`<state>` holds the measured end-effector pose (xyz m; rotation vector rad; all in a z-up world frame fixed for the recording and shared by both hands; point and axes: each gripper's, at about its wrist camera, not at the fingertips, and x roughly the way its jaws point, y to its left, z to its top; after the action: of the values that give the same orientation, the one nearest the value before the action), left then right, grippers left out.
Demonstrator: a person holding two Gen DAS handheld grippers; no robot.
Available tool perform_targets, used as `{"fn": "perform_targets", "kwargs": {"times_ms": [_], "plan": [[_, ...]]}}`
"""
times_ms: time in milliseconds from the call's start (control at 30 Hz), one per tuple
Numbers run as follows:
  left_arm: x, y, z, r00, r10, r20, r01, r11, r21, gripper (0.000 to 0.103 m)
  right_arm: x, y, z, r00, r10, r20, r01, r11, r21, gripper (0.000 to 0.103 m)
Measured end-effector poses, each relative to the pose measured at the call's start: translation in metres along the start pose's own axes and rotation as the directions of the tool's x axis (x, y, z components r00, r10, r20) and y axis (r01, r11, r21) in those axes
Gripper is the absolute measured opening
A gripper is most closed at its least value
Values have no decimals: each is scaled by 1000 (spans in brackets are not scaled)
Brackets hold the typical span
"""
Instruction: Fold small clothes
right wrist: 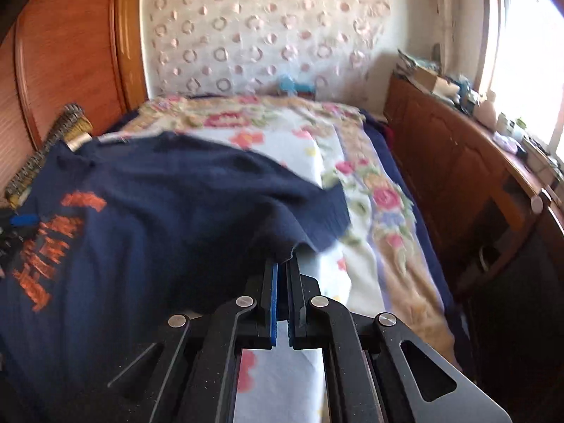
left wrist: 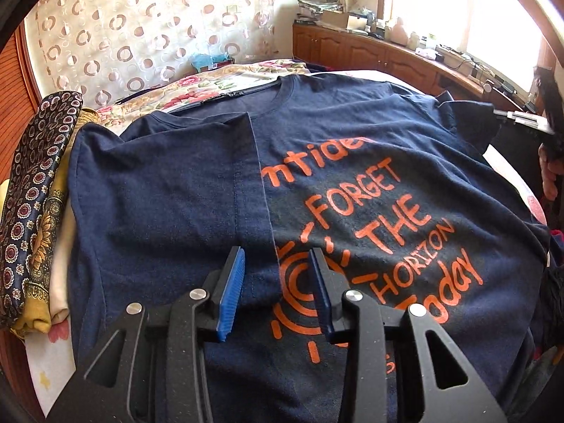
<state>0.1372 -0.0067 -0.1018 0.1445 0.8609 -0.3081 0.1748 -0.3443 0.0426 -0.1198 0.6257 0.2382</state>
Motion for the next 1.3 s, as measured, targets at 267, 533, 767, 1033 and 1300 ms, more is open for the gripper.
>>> {"fn": "perform_targets", "kwargs": {"times_ms": [267,533,767,1033,1300], "plan": [[-1,1,-1,1000,-3,2,3,1000,-2,38,-16,52,18,987,147,61,-143,988,-56,4],[0,2,-1,1000,-8,2,8,1000,-7,38,-1,90,-8,970,236,-55,-241,965,-107,4],[0,2,-1,1000,-8,2,8,1000,-7,38,-8,77,-9,961,267,-78,-274,957,-99,22],[-1,3,-1,1000,-8,2,8,1000,-7,38,-25,55,-15,982,189,-11,-190,979,-78,30],[-1,3,-1,1000,-8,2,8,1000,-7,38,20,6,-8,996,38,-81,-36,999,24,30]]}}
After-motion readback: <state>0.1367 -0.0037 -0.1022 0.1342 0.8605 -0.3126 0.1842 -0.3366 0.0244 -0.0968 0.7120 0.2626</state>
